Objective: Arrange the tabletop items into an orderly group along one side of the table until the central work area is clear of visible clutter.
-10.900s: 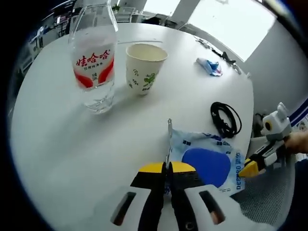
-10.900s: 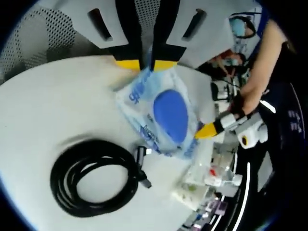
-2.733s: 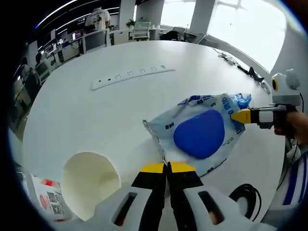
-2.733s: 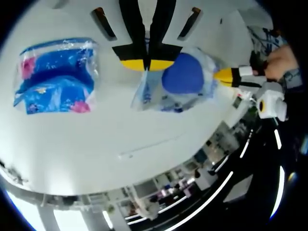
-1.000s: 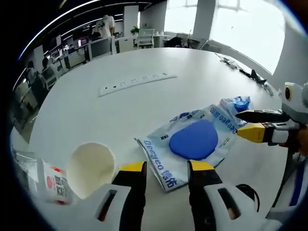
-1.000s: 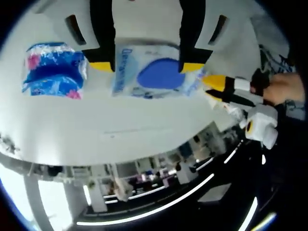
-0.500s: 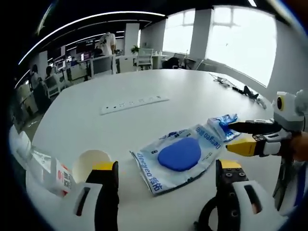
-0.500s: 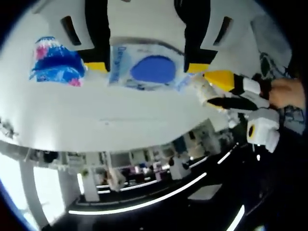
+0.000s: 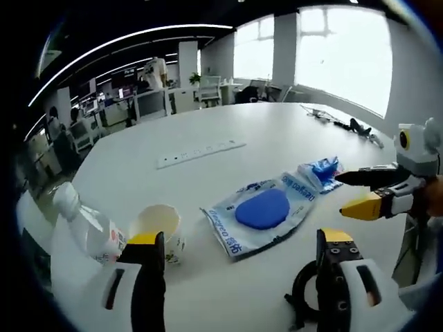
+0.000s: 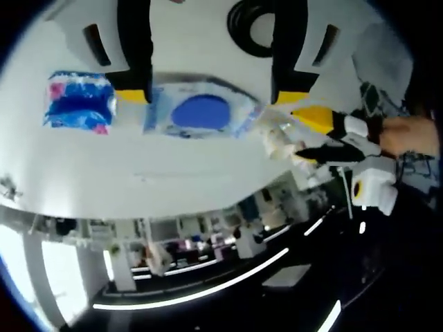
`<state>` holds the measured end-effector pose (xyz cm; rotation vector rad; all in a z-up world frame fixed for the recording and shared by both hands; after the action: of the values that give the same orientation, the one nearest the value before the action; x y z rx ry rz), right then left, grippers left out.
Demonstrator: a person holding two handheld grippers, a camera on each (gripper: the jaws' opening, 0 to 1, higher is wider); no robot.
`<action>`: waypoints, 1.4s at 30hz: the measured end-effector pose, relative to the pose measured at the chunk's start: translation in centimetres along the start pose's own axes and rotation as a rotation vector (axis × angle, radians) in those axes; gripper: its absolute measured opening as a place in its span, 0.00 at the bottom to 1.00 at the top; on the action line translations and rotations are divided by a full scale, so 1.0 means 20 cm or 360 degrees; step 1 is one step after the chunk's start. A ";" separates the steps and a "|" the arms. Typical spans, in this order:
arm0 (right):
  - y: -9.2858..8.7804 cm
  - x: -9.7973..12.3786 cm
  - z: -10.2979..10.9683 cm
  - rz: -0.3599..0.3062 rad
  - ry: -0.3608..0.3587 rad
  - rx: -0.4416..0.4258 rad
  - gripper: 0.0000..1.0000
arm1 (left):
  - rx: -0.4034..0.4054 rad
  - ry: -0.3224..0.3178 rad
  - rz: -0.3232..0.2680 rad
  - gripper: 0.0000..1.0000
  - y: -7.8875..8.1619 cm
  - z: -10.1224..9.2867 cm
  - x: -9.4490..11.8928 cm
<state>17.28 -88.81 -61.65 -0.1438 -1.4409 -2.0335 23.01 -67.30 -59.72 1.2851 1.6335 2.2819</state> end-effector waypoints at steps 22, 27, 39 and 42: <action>-0.18 0.06 -0.04 0.0029 -0.0088 -0.0247 0.61 | -0.0317 0.0069 0.0452 0.08 -0.13 0.23 -0.19; -0.20 0.05 -0.03 0.0039 -0.0086 -0.0269 0.61 | -0.0378 0.0069 0.0404 0.01 -0.08 0.23 -0.21; -0.23 0.04 -0.02 0.0060 -0.0085 -0.0291 0.60 | -0.0339 0.0012 0.0410 0.01 -0.06 0.21 -0.24; -0.24 0.05 -0.03 0.0063 -0.0094 -0.0298 0.60 | -0.0339 0.0002 0.0419 0.01 -0.07 0.21 -0.24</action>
<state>13.99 -88.83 -65.23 -0.3110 -1.2699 -2.1453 28.24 -65.87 -63.25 1.5214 1.2418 2.5186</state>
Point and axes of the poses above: the point that each gripper's makers call its tool centre point, and the gripper's own axes: x roughly backward along the fingers, z roughly to its left, y roughly out of its top, the point moved 7 cm from there along x, roughly backward along the fingers, and after that the axes turned 9 degrees about -x, right-handed, at the moved point
